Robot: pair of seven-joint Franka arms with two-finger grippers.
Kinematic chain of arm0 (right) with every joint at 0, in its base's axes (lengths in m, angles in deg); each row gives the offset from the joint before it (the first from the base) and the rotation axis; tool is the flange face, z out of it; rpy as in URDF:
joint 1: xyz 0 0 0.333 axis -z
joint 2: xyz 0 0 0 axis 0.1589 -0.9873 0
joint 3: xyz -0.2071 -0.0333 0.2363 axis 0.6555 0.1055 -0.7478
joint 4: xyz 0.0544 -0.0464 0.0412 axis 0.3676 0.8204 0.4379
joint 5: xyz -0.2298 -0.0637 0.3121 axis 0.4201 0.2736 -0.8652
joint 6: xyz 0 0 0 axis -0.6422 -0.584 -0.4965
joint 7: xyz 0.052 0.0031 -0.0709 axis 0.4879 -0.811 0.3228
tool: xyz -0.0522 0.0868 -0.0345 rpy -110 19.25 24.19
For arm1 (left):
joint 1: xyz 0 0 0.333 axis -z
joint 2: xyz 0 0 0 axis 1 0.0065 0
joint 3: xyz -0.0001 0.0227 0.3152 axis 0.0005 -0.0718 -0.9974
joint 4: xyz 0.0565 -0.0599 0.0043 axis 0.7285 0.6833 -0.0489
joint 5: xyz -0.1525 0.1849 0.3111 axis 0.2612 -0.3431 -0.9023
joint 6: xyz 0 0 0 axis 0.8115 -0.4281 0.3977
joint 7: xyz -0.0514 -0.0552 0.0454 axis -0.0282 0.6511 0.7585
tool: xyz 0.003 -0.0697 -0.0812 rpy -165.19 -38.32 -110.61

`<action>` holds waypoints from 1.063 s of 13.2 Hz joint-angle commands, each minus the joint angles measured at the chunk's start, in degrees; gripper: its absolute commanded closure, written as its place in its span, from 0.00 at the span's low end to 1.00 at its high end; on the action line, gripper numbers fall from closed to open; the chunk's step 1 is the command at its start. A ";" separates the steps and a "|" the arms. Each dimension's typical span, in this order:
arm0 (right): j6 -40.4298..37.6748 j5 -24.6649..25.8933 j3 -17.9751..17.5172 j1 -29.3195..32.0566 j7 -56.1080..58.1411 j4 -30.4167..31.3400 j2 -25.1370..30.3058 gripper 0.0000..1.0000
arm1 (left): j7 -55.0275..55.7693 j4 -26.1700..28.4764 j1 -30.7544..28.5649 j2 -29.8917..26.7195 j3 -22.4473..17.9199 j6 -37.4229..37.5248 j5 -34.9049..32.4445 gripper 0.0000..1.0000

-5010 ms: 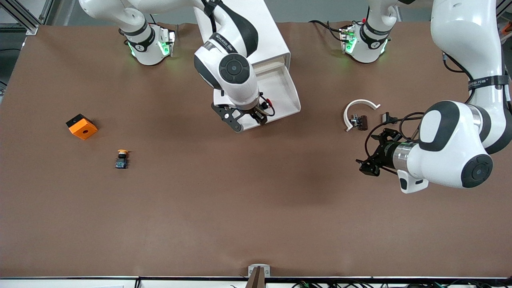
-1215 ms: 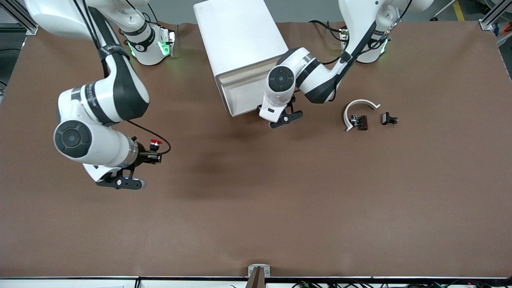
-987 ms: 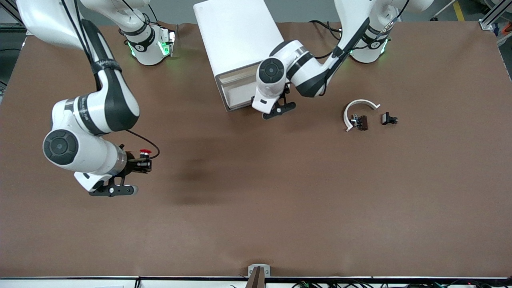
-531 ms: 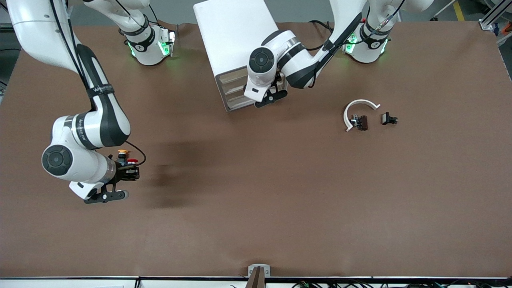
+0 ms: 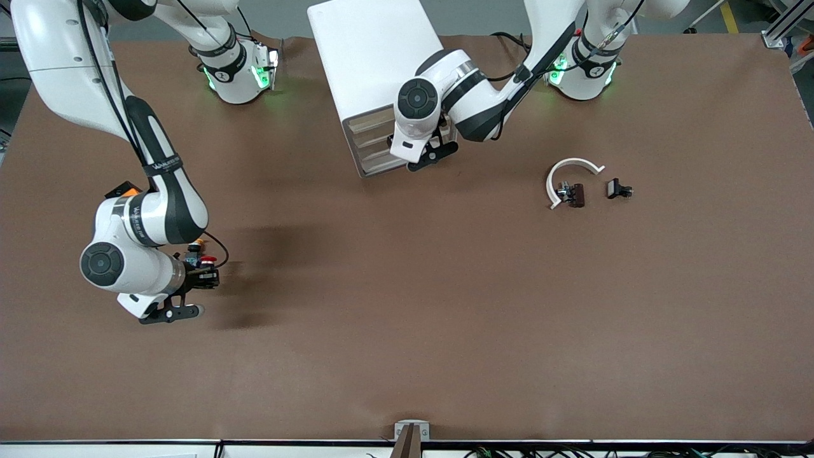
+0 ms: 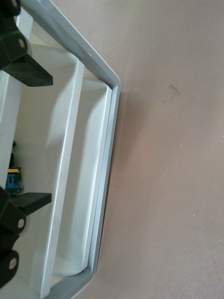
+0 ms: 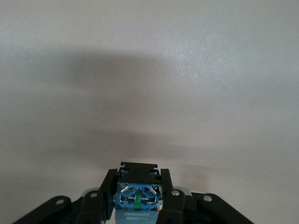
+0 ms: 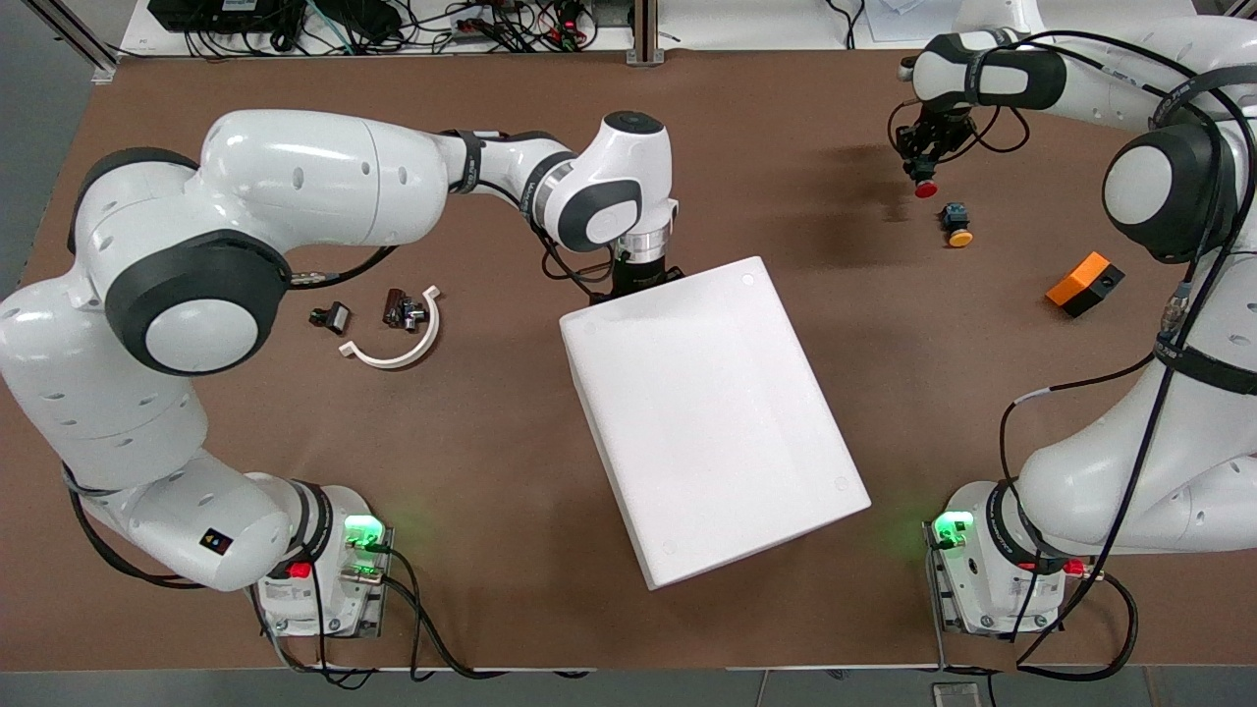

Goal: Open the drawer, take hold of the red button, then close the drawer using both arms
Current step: 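Lower the button with the right gripper while the left gripper retracts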

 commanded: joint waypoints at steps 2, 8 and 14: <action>2.96 1.13 -0.53 0.22 -1.66 5.41 1.45 0.86 | 0.19 -3.91 -3.20 1.15 -2.10 1.07 -0.48 0.00; 6.21 1.13 -0.53 -1.36 -7.20 9.98 2.68 0.86 | -1.73 -8.91 -13.12 0.89 -3.87 1.07 -9.71 0.00; 6.13 1.13 -0.45 -1.18 -7.29 10.78 3.65 0.82 | -16.74 -11.48 -28.06 -6.30 -3.78 7.03 -9.90 0.00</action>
